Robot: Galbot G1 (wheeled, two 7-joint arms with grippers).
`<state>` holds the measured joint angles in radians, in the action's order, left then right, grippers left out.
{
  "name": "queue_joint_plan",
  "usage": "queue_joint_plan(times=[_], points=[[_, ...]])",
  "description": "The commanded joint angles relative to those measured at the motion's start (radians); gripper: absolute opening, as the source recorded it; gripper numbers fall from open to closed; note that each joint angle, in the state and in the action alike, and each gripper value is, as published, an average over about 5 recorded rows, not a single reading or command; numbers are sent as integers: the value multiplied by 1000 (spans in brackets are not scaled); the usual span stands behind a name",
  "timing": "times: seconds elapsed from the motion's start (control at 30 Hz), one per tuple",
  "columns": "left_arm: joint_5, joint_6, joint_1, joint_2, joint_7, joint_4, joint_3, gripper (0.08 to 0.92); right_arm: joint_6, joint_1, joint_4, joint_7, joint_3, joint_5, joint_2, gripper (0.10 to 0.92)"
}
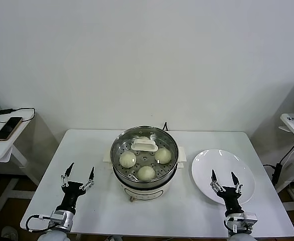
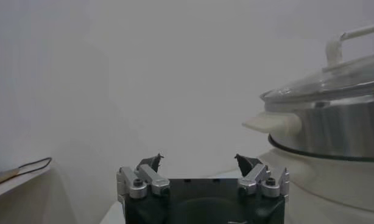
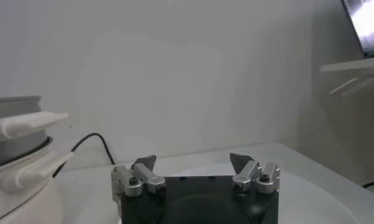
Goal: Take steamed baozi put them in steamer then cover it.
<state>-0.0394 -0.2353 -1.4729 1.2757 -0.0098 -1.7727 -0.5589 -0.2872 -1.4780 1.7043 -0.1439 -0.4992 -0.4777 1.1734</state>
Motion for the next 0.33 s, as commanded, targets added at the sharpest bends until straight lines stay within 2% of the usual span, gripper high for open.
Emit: queue_joint_plan(times=[0.03, 0.33], points=[[3, -4, -6, -2, 0, -5, -3, 823, -1, 0, 0, -1, 2, 8, 2, 823], [16, -12, -4, -3, -1, -6, 1, 823, 3, -2, 5, 1, 2, 14, -3, 823]])
